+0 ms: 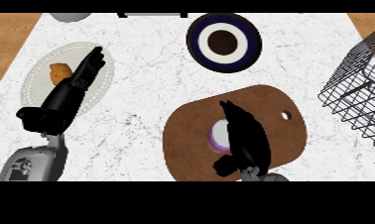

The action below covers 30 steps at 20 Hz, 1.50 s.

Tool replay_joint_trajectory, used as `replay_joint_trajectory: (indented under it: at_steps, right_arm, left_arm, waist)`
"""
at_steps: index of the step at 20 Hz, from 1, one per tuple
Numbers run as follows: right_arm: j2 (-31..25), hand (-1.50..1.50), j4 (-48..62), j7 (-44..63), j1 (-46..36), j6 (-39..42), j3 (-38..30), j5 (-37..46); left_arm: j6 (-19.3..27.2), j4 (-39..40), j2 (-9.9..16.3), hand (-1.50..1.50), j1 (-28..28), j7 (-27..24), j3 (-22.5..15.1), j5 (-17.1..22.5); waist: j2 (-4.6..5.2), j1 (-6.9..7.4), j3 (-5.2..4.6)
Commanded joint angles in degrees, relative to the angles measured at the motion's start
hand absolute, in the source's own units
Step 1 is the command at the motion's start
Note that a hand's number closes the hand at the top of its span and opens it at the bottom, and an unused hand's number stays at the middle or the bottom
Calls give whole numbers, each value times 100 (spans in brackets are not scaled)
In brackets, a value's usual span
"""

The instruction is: Pick the can from the cutting board and place it in the basket

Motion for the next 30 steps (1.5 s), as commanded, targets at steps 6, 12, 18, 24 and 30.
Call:
replay_joint_trajectory:
  at_steps: [6,12,18,24,30]
  right_arm:
    - [-94,150,138,-120,104,384,158,-5]
    - [-165,150,930,-525,-496,164,-56,332]
    - [-423,150,1334,11,-601,-445,-1215,431]
    - [-532,150,1311,-369,-569,-1084,-1457,555]
    - [66,150,214,180,-705,-2054,-927,247]
  left_arm:
    - [-91,-173,-114,0,327,-129,-41,-143]
    - [-238,-281,-66,0,225,132,102,69]
    - [-249,-244,-6,0,260,-43,162,52]
    - [-109,-445,-182,0,389,133,9,-133]
    - [-92,-81,-200,0,220,-167,18,-233]
  waist:
    - [3,-1,2]
    - [7,20,3]
    - [14,40,3]
    - [3,8,3]
    - [-12,-11,3]
